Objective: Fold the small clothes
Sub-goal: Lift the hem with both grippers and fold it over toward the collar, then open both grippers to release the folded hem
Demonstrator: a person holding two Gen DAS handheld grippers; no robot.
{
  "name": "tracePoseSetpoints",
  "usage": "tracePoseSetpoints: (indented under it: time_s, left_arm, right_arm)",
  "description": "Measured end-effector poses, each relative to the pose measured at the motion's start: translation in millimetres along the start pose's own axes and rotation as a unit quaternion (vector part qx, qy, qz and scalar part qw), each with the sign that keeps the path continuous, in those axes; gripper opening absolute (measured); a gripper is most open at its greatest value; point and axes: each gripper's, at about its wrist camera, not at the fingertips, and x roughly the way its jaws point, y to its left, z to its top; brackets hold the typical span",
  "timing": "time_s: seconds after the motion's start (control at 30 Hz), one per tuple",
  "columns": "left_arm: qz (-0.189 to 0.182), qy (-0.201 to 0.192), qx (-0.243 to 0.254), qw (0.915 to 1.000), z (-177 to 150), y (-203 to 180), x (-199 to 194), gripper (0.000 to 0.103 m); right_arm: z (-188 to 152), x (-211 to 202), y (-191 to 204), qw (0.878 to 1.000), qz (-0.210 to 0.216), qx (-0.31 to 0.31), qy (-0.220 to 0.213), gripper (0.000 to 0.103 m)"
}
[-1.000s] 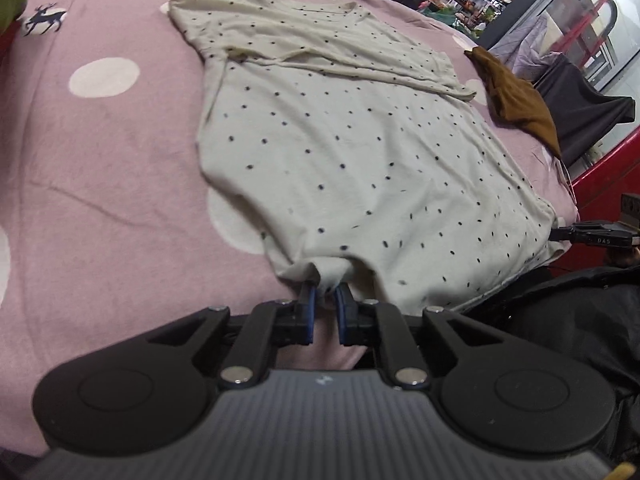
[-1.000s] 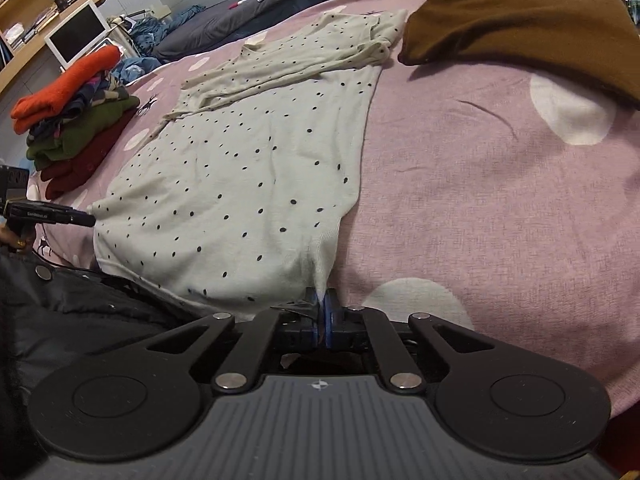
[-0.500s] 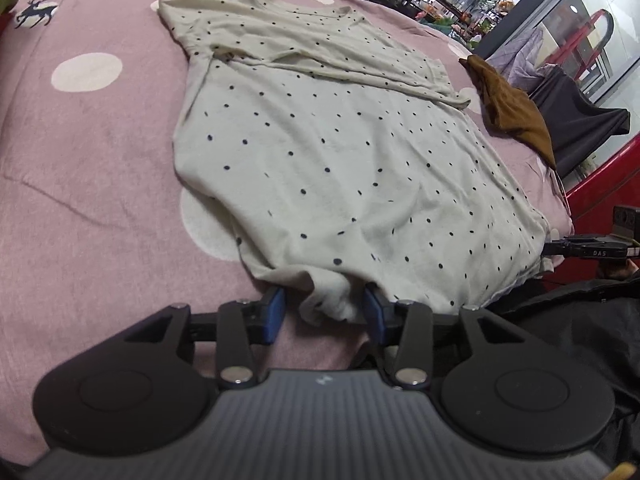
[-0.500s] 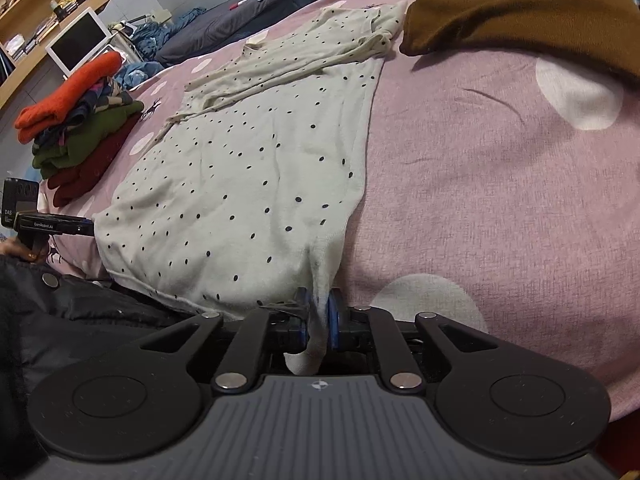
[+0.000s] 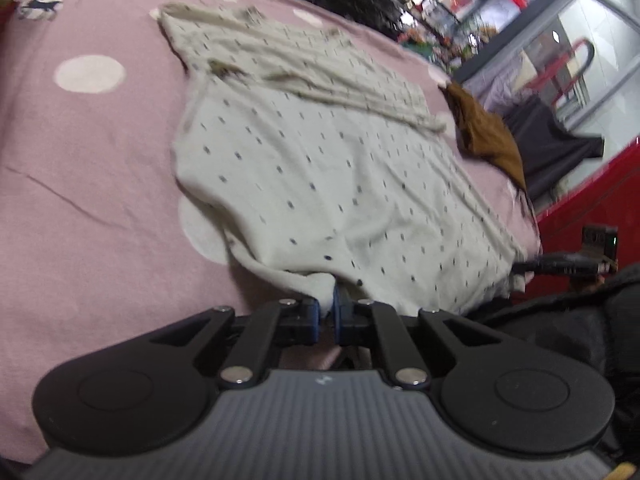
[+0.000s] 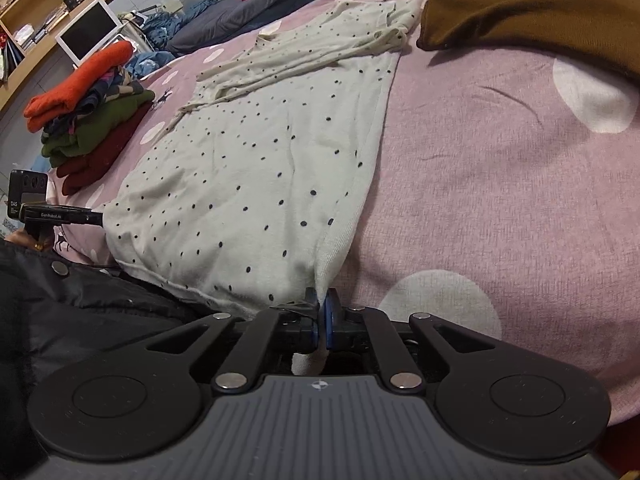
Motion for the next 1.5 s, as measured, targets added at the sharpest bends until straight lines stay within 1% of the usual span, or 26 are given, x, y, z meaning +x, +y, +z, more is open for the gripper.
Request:
tracePoseSetpoints:
  time_s: [0.07,0.1,0.23,0.33,0.43,0.47,0.53,0.6,0.67,0.73,0.8,0.87,0.93,1.0,1.03,1.1,1.13,1.2,1.23,1.3,1.33,1.37,1.4,1.43,1.47,1.5]
  left_arm:
    - [0.004,-0.027,-0.023,0.9994,8,5,-9,0.007]
    - [-0.001,-0.045,-0.032,0.9985,14,7,-14,0.007]
    - [-0.019,-0.099,-0.026,0.9946,50,1,-15,0.007]
    - [-0.023,-0.124,-0.023,0.9917,86,2,3,0.007]
    - [-0.018,-0.13,-0.01,0.9914,123,7,34,0.007]
    - [-0.016,-0.13,-0.014,0.9913,135,12,45,0.007]
    - [-0.01,-0.132,-0.043,0.9903,161,26,71,0.007]
    - [0.009,-0.147,-0.059,0.9874,187,40,90,0.007]
    - [0.046,-0.165,-0.04,0.9844,211,48,103,0.007]
    - [0.055,-0.17,-0.063,0.9819,233,64,113,0.007]
    - [0.074,-0.18,-0.087,0.977,255,79,121,0.007]
    - [0.092,-0.19,-0.096,0.9729,277,87,126,0.007]
    - [0.096,-0.196,-0.097,0.971,296,92,130,0.007]
    - [0.107,-0.2,-0.116,0.9671,312,100,135,0.007]
    - [0.115,-0.196,-0.126,0.9656,319,105,139,0.007]
    - [0.15,-0.191,-0.141,0.9597,327,114,146,0.007]
    - [0.154,-0.192,-0.146,0.9582,329,118,148,0.007]
    - [0.161,-0.192,-0.156,0.9556,331,127,151,0.007]
    - [0.174,-0.189,-0.158,0.9535,330,130,151,0.007]
    - [0.207,-0.176,-0.147,0.9511,329,128,151,0.014]
    - [0.218,-0.174,-0.138,0.9503,328,126,150,0.027]
    - [0.223,-0.179,-0.129,0.9496,327,124,148,0.044]
    - [0.229,-0.188,-0.122,0.9474,325,122,143,0.053]
    - [0.241,-0.197,-0.122,0.9425,324,120,137,0.066]
    - [0.256,-0.207,-0.125,0.936,324,117,133,0.07]
    - [0.266,-0.212,-0.123,0.9324,323,111,129,0.07]
  right_arm:
    - [5,-5,-2,0.999,0.022,0.02,-0.019,0.006]
    - [9,-8,-5,0.998,0.034,0.034,-0.031,0.006]
    - [35,-10,-15,0.988,0.1,0.09,-0.075,0.006]
    - [71,2,-21,0.982,0.122,0.101,-0.098,0.006]
    - [120,19,-30,0.974,0.148,0.115,-0.124,0.006]
    - [137,26,-33,0.975,0.143,0.111,-0.129,0.006]
    - [167,41,-37,0.978,0.129,0.097,-0.134,0.006]
    - [197,58,-46,0.979,0.109,0.1,-0.138,0.006]
    - [220,70,-56,0.979,0.081,0.115,-0.147,0.006]
    - [240,80,-65,0.978,0.062,0.126,-0.154,0.006]
    - [258,88,-72,0.978,0.036,0.133,-0.16,0.006]
    - [274,93,-83,0.975,0.013,0.142,-0.172,0.006]
    - [289,99,-92,0.973,-0.01,0.149,-0.177,0.006]
    - [299,106,-101,0.969,-0.035,0.164,-0.182,0.006]
    - [304,111,-105,0.967,-0.041,0.175,-0.181,0.006]
    - [311,122,-111,0.965,-0.053,0.189,-0.173,0.007]
    - [311,126,-115,0.962,-0.062,0.204,-0.174,0.008]
    - [311,133,-121,0.956,-0.052,0.229,-0.177,0.008]
    - [312,136,-120,0.956,-0.053,0.227,-0.18,0.013]
    - [313,138,-117,0.957,-0.074,0.216,-0.18,0.022]
    - [314,139,-115,0.959,-0.083,0.205,-0.178,0.023]
    - [315,139,-111,0.961,-0.094,0.189,-0.179,0.024]
    - [313,137,-104,0.962,-0.109,0.164,-0.189,0.025]
    - [312,133,-96,0.96,-0.136,0.133,-0.207,0.039]
    - [311,130,-88,0.951,-0.179,0.097,-0.233,0.068]
    - [309,126,-80,0.94,-0.215,0.071,-0.255,0.085]
